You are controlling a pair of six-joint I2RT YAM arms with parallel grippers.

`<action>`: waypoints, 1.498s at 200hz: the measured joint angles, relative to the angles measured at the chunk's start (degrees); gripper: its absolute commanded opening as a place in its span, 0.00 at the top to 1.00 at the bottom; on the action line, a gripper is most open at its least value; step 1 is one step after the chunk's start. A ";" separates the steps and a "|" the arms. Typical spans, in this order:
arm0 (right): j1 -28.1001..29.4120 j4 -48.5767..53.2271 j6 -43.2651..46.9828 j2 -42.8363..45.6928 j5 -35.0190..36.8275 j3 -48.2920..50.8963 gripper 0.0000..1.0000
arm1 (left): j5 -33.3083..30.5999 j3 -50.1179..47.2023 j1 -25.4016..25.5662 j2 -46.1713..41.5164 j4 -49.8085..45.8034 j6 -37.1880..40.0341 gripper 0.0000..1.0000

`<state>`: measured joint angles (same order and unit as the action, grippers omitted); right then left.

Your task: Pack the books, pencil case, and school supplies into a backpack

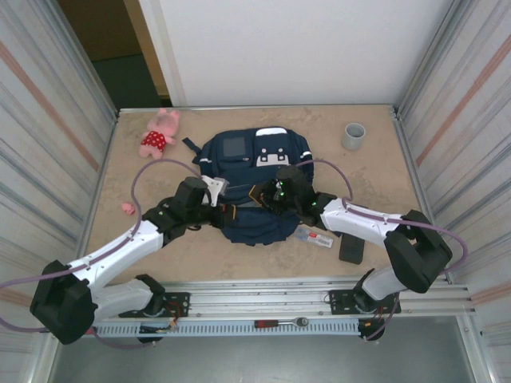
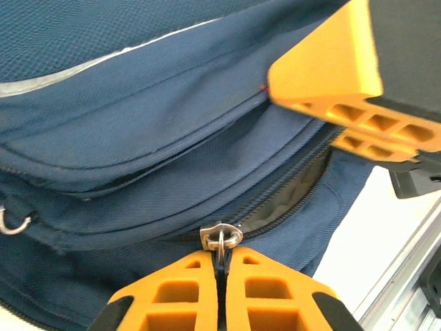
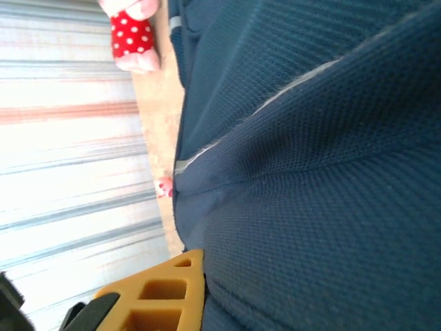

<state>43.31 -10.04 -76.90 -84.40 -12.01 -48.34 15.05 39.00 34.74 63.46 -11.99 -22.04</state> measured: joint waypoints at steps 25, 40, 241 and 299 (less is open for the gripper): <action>-3.48 4.74 4.96 0.00 -5.88 -4.24 0.96 | 0.81 -0.28 -7.10 -0.04 -0.13 0.59 1.00; -5.27 8.52 8.68 0.11 -9.16 -8.00 0.96 | 1.53 -0.39 -12.52 0.15 0.37 1.36 1.00; -9.66 20.46 19.17 -6.14 -21.92 -22.53 0.97 | 4.85 11.61 -25.75 2.36 -0.83 9.55 0.35; -8.31 22.29 21.42 -10.05 -22.84 -27.30 0.96 | 14.73 11.74 -16.06 0.39 -5.62 41.27 0.14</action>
<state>35.00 12.25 -55.48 -94.45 -34.85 -75.64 29.78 50.74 18.68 63.86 -17.61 19.22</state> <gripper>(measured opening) 0.082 0.826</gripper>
